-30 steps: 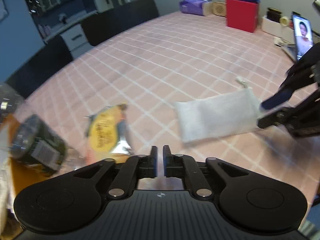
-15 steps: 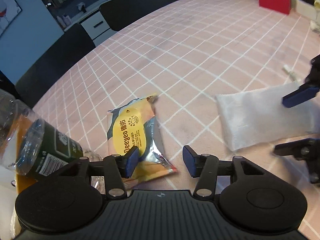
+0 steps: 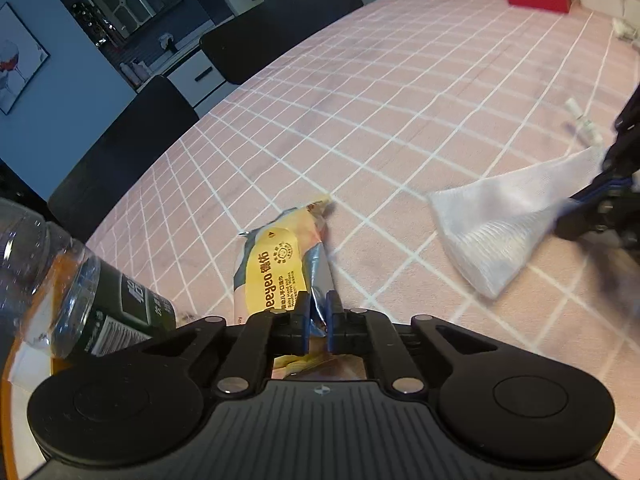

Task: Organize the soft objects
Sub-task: 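Lift the yellow packet with the left gripper while the right gripper lifts the mesh bag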

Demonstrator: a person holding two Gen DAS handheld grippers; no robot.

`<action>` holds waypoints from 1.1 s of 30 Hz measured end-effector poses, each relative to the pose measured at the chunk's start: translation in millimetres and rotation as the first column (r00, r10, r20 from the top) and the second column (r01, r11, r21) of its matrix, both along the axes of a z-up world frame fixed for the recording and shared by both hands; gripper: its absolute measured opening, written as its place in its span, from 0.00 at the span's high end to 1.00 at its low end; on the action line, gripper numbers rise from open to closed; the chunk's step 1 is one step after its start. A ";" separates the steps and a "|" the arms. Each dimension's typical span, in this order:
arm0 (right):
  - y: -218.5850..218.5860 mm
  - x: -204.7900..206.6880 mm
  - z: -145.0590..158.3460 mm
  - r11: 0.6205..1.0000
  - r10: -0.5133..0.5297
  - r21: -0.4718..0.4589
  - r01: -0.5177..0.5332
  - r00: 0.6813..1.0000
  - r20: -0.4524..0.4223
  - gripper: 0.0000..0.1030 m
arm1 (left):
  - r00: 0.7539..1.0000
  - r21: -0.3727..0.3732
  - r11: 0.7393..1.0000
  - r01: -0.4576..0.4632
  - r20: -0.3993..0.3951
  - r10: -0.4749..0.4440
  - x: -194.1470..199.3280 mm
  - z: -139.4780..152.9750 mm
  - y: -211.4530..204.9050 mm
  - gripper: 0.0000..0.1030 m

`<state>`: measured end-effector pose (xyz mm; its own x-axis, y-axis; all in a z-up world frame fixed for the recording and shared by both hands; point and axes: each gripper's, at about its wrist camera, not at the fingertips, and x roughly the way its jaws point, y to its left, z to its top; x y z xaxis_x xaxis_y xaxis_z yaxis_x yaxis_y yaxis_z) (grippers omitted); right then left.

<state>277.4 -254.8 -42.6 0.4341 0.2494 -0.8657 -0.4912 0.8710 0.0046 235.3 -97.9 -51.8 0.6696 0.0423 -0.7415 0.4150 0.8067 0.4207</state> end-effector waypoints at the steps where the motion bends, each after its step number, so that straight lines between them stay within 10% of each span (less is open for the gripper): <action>1: -0.3 -0.2 0.5 1.000 -0.003 -0.001 0.003 1.000 -0.005 1.00 | 1.000 -0.019 1.000 0.009 -0.004 -0.009 -5.1 3.0 0.0 0.93; 14: 3.0 -40.9 8.6 0.996 0.063 -0.062 -0.068 0.995 -0.074 1.00 | 0.970 -0.151 0.969 0.193 -0.122 -0.212 -88.4 12.8 -9.5 0.90; 18: -3.5 -38.1 5.1 0.998 0.055 -0.032 -0.057 0.995 -0.079 0.96 | 0.979 -0.198 0.968 0.153 -0.105 -0.176 -85.6 16.5 -0.8 0.63; 19: -5.0 -36.7 5.9 0.998 0.052 -0.024 -0.054 0.996 -0.076 0.95 | 0.983 -0.214 0.967 0.137 -0.092 -0.159 -84.5 19.3 2.2 0.37; 21: -6.1 -36.9 10.4 0.997 0.070 -0.015 -0.071 0.996 -0.059 0.73 | 0.991 -0.256 0.961 0.107 -0.050 -0.123 -82.5 26.3 9.5 0.15; 27: -11.4 -40.6 20.1 0.990 0.140 -0.029 -0.138 0.988 0.066 0.23 | 0.997 -0.308 0.950 -0.045 -0.079 0.022 -60.3 22.4 23.8 0.06; 33: -20.4 -26.4 4.8 0.992 0.129 -0.003 -0.129 0.991 0.018 0.13 | 0.988 -0.366 0.921 -0.136 -0.115 0.100 -45.2 11.5 33.1 0.05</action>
